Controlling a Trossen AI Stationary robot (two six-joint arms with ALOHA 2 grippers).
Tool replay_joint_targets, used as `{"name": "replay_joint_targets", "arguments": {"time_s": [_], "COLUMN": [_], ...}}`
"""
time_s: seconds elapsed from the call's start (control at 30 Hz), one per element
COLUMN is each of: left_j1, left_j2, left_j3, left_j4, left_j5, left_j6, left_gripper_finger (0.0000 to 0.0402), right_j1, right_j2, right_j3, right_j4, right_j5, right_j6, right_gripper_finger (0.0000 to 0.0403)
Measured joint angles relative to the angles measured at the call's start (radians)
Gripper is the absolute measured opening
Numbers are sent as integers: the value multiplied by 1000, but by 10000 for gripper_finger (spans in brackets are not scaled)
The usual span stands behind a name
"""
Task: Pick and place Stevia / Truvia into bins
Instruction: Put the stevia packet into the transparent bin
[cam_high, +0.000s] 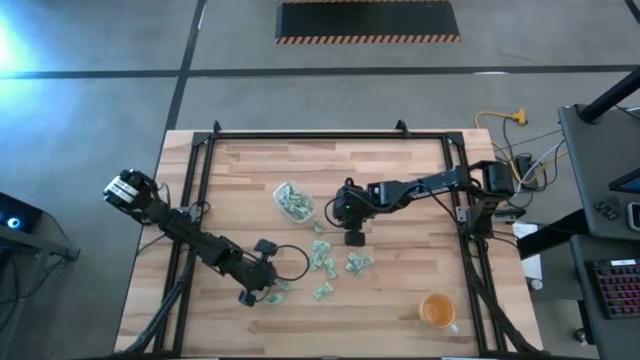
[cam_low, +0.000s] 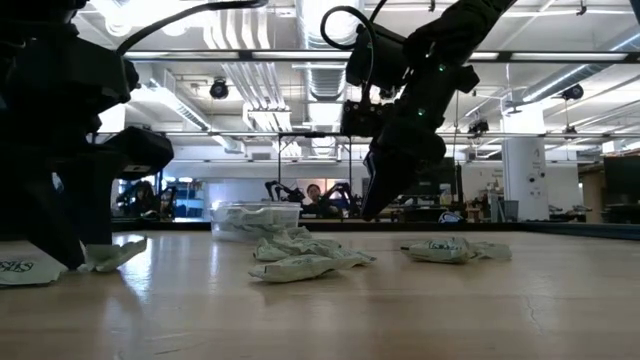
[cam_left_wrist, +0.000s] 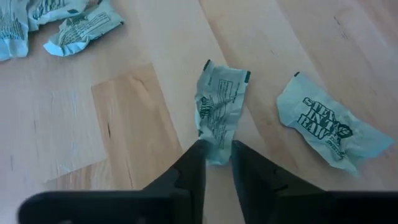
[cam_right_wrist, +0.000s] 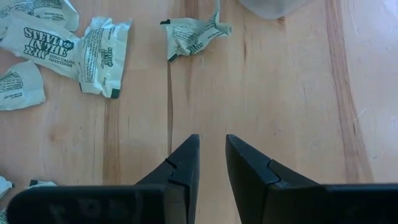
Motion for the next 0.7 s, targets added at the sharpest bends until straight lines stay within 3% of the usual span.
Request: {"name": "replay_joint_targets", "arguments": {"time_s": [0.23, 0.57, 0.7], "left_j1": [0, 0, 6], "left_j2": [0, -6, -25], "left_j3": [0, 7, 18], "left_j4": [1, -1, 0], "left_j5": [-8, -91, -178], "left_j6": [38, 67, 104], "left_gripper_finger": [4, 0, 0], "right_j1": [0, 0, 0], "right_j2": [1, 1, 1], "right_j3": [0, -1, -1], "right_j4": [10, 13, 16], "right_j5": [0, 0, 1], "right_j6": [0, -1, -1], "right_gripper_finger": [74, 70, 66]}}
